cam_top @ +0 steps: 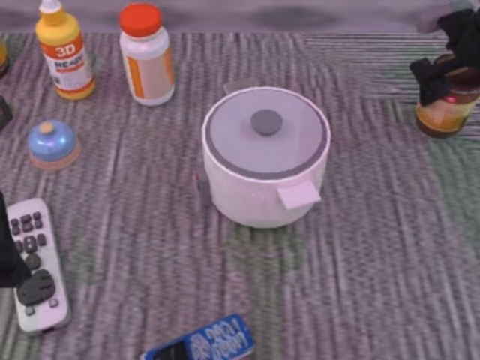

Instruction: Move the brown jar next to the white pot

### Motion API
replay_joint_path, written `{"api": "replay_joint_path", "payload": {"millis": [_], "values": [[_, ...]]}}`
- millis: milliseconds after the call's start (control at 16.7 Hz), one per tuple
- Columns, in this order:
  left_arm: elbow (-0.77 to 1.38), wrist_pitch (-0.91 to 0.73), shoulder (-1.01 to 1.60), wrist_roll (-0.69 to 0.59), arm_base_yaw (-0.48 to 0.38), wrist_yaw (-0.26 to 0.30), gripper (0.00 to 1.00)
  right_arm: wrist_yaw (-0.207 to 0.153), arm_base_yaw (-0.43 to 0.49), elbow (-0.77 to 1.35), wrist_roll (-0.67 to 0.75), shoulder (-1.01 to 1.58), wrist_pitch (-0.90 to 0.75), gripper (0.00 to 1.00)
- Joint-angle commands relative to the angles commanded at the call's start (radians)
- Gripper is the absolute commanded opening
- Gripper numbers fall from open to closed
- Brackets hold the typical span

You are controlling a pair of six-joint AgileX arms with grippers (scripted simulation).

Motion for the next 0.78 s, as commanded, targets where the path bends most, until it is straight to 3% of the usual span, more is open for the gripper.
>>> {"api": "replay_joint_path", "payload": {"millis": [480,780], "values": [[0.000,0.000,0.000,0.000,0.000,0.000,1.00,0.000,0.000,0.000,0.000,0.000,0.000,0.02],[0.000,0.000,0.000,0.000,0.000,0.000,1.00,0.000,0.000,0.000,0.000,0.000,0.000,0.00]]}}
